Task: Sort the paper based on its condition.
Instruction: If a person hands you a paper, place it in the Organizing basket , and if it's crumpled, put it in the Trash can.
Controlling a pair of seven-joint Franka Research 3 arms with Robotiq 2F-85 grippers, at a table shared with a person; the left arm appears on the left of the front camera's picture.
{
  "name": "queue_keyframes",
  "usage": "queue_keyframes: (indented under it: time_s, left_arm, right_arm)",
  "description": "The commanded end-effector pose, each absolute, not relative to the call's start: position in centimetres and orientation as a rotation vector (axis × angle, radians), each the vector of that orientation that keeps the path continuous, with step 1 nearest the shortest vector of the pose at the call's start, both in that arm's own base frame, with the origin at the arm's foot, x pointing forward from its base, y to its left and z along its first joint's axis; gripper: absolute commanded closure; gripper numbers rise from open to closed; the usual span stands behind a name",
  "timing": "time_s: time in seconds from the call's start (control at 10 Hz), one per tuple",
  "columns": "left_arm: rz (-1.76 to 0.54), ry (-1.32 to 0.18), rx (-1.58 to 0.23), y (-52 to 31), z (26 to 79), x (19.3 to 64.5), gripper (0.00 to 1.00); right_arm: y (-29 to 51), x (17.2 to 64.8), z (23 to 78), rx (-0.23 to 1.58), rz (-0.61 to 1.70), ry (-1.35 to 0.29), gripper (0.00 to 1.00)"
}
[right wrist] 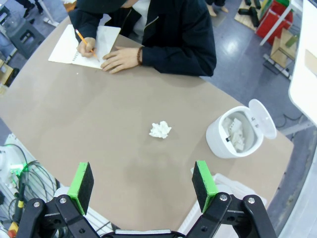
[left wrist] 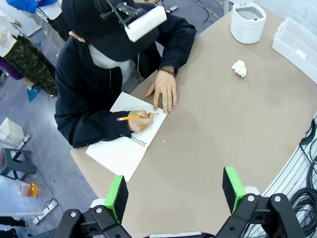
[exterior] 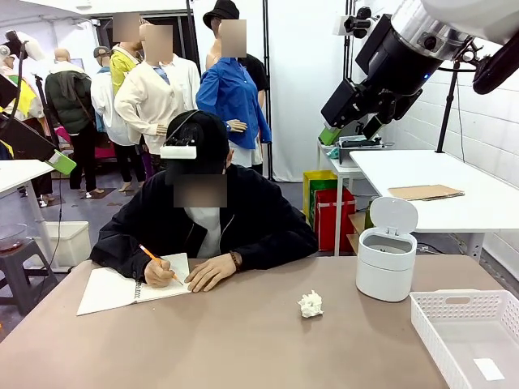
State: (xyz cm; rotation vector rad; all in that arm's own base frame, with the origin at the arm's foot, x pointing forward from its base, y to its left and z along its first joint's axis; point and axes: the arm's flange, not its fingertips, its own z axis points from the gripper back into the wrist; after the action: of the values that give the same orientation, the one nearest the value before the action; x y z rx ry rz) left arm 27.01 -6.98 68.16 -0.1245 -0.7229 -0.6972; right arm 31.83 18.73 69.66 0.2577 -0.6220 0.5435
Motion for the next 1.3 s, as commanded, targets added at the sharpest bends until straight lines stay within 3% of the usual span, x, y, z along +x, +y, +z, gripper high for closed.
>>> queue_keyframes:
  time_s: [0.0,0.9,1.2]
  left_arm:
    - [-0.696,-0.722,-0.123,-6.9,68.2,27.0,0.00]
    - [-0.696,-0.722,-0.123,-6.9,68.2,27.0,0.00]
    - [-0.696,-0.722,-0.123,-6.9,68.2,27.0,0.00]
  right_arm:
    - [18.7,31.8,69.7,0.258,0.544,-0.622,0.00]
    - [18.7,31.8,69.7,0.258,0.544,-0.622,0.00]
    - [20.1,34.7,62.4,0.136,0.485,-0.425,0.00]
